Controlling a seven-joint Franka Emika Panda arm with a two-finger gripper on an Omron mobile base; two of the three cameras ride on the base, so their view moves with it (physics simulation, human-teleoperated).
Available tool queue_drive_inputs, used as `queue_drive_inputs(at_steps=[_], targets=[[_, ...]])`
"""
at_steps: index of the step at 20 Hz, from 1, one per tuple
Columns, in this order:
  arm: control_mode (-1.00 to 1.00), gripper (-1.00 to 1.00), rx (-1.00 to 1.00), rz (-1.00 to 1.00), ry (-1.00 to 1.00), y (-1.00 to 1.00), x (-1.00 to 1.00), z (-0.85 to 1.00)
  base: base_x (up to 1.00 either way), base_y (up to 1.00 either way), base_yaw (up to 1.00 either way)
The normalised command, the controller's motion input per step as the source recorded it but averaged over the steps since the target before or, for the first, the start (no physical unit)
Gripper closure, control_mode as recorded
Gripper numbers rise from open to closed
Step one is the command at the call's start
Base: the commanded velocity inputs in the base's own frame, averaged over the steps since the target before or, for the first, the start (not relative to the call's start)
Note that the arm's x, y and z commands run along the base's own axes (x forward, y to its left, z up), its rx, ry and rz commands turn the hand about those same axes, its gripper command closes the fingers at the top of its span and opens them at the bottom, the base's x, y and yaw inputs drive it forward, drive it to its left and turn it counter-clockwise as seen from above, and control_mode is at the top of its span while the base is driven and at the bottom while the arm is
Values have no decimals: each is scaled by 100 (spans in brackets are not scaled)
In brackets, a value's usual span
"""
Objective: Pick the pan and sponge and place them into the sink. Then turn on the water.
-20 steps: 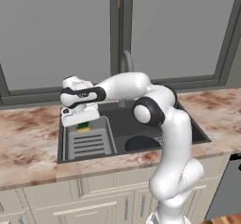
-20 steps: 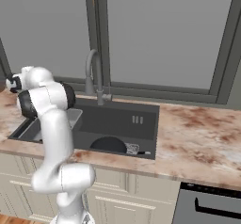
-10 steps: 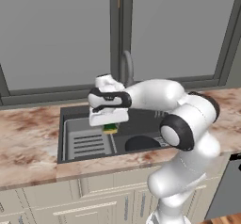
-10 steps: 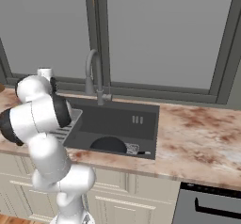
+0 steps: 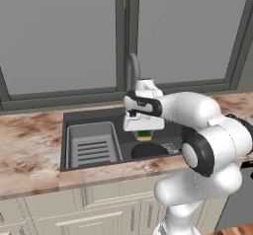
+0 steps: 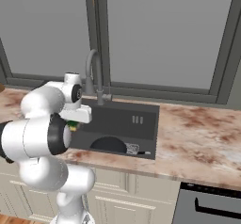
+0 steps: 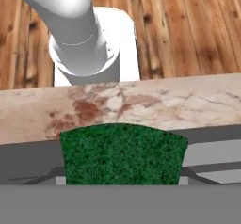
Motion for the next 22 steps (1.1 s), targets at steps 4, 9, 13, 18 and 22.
queue_drive_inputs(at_steps=[4,9,13,18,22], targets=[[-100,100,0,-8,16,-86,0,0,0,0,0],[-100,100,0,-7,14,-68,14,-9,0,0,0],[-100,100,0,-4,9,-62,29,-19,0,0,0],[-100,100,1,0,1,-65,20,-26,0,0,0],[-100,100,0,1,-3,-22,23,-41,0,0,0]])
